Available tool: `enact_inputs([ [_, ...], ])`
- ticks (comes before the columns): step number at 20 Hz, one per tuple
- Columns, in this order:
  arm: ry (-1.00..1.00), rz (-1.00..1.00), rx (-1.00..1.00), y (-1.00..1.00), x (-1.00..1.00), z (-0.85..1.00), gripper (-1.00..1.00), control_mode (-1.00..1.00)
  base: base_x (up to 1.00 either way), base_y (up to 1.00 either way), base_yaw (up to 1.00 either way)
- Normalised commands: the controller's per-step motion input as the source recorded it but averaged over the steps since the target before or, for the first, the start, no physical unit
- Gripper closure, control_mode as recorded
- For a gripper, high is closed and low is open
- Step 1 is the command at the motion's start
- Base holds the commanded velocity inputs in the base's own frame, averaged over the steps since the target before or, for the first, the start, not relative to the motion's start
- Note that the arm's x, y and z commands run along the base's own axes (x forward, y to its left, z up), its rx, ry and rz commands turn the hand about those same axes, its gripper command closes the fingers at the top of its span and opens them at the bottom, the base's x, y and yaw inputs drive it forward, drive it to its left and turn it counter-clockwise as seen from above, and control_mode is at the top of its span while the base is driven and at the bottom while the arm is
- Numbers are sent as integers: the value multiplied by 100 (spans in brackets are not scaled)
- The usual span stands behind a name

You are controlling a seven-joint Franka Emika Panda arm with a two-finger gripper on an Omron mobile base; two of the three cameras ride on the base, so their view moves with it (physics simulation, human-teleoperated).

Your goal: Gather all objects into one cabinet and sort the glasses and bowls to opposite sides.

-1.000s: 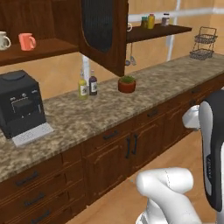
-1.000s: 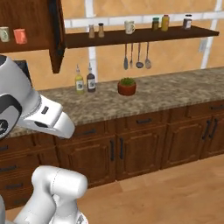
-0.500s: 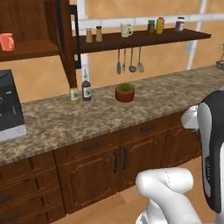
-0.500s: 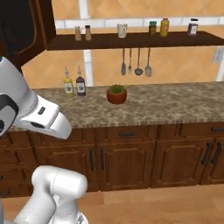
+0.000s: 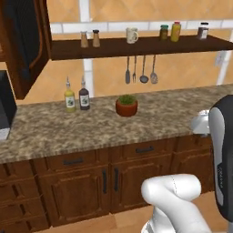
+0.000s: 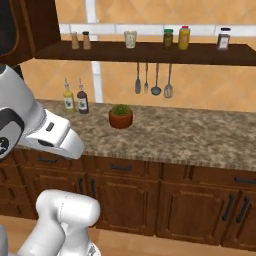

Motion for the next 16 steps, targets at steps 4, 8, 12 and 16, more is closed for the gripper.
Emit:
enact_inputs([
  [4, 0, 0, 0, 0, 0, 0, -100, 100, 52, -41, 35],
  [8, 0, 0, 0, 0, 0, 0, -100, 100, 56, -7, 18],
  [12, 0, 0, 0, 0, 0, 0, -100, 100, 45, -24, 0],
  [16, 0, 0, 0, 0, 0, 0, -100, 100, 52, -14, -17],
])
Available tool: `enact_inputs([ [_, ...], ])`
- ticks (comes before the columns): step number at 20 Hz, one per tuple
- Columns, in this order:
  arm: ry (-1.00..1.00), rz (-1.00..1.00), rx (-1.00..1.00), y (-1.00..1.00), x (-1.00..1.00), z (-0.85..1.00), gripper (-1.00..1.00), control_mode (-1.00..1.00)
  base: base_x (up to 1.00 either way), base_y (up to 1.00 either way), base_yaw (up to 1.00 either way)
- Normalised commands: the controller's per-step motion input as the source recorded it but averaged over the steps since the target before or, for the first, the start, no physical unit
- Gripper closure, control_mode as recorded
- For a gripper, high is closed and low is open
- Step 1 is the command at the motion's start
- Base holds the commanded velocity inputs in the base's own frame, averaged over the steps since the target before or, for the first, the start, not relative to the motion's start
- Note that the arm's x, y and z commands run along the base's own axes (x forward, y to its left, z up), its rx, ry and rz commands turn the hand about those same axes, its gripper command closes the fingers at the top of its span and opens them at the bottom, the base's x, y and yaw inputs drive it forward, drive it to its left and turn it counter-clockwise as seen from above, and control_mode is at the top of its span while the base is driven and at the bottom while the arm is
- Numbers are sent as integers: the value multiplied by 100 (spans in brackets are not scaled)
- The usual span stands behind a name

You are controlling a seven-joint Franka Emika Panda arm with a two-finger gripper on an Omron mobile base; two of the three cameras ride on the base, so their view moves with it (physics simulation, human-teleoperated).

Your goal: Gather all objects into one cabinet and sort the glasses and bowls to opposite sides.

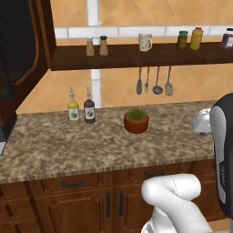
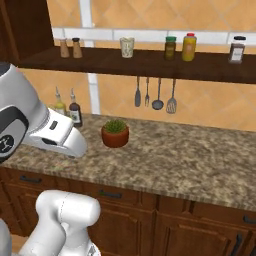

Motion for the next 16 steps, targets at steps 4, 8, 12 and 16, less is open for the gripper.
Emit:
enact_inputs([
  [4, 0, 0, 0, 0, 0, 0, -100, 100, 36, -47, -22],
  [8, 0, 0, 0, 0, 0, 0, -100, 100, 37, -32, -11],
  [12, 0, 0, 0, 0, 0, 0, -100, 100, 52, -14, -2],
  [16, 0, 0, 0, 0, 0, 0, -100, 100, 61, 0, 0],
])
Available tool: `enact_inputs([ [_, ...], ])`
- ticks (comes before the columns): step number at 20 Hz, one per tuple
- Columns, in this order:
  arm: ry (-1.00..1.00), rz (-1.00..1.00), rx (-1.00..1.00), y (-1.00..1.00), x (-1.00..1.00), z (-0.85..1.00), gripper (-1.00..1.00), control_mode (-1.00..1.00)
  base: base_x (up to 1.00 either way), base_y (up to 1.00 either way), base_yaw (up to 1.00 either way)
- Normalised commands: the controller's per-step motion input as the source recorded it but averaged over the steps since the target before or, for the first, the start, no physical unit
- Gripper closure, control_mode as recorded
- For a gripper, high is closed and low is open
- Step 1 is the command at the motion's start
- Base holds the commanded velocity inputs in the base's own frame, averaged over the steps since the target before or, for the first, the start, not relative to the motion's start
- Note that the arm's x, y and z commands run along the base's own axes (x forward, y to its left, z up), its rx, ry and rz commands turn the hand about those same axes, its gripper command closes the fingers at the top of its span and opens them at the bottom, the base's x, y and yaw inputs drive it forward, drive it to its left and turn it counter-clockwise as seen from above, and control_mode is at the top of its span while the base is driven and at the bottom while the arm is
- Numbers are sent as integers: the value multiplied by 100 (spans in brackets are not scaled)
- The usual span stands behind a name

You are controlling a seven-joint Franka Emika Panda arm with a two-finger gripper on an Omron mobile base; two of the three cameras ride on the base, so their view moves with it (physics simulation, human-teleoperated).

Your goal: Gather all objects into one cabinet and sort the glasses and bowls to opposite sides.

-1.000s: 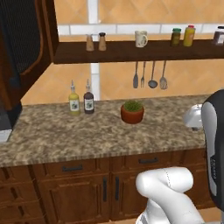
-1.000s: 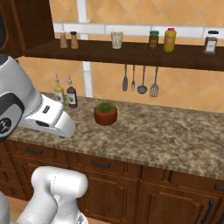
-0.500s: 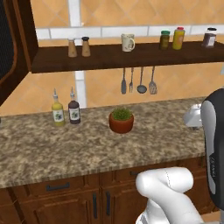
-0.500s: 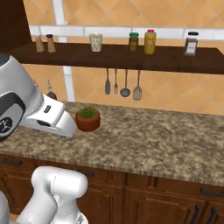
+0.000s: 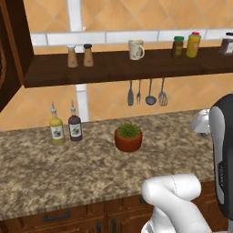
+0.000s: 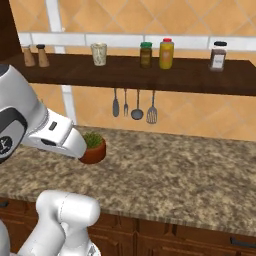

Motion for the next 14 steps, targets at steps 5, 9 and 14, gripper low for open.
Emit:
enact_inputs([
  [5, -4, 0, 0, 0, 0, 7, -100, -100, 20, -3, 0],
  [9, -43, 11, 4, 0, -8, 70, -100, -100, 0, 0, 0],
  [14, -48, 23, 21, -2, 45, 68, -100, -100, 0, 0, 0],
])
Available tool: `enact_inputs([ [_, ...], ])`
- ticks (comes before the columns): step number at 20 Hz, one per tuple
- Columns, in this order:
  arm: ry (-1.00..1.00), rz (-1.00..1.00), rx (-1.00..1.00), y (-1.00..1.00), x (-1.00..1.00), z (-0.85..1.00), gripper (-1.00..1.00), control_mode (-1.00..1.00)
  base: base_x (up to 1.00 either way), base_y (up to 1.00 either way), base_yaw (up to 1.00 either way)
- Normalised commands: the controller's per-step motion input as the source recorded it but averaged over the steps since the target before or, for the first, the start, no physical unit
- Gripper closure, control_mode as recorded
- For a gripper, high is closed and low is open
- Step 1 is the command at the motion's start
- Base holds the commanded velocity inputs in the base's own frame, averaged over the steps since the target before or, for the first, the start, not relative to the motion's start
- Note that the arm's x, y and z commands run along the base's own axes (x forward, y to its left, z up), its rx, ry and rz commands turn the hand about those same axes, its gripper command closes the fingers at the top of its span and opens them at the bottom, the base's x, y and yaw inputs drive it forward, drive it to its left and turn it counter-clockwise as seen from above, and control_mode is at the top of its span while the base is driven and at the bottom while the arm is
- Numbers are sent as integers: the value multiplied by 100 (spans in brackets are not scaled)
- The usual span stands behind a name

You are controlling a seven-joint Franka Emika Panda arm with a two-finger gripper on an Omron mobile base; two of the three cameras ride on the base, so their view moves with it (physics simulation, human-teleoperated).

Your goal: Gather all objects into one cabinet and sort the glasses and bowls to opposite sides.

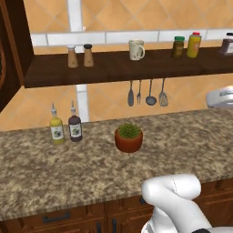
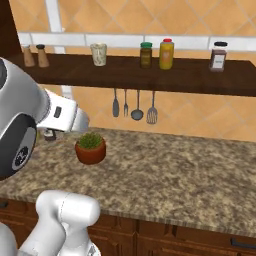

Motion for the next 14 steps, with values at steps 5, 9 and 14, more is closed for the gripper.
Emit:
enact_inputs([
  [5, -31, 13, 10, 4, 64, 56, -100, -100, 0, 0, 0],
  [9, -26, 4, 0, 21, 43, 24, -100, -100, 0, 0, 0],
  [14, -19, 6, 0, 24, 55, 3, -100, -100, 0, 0, 0],
])
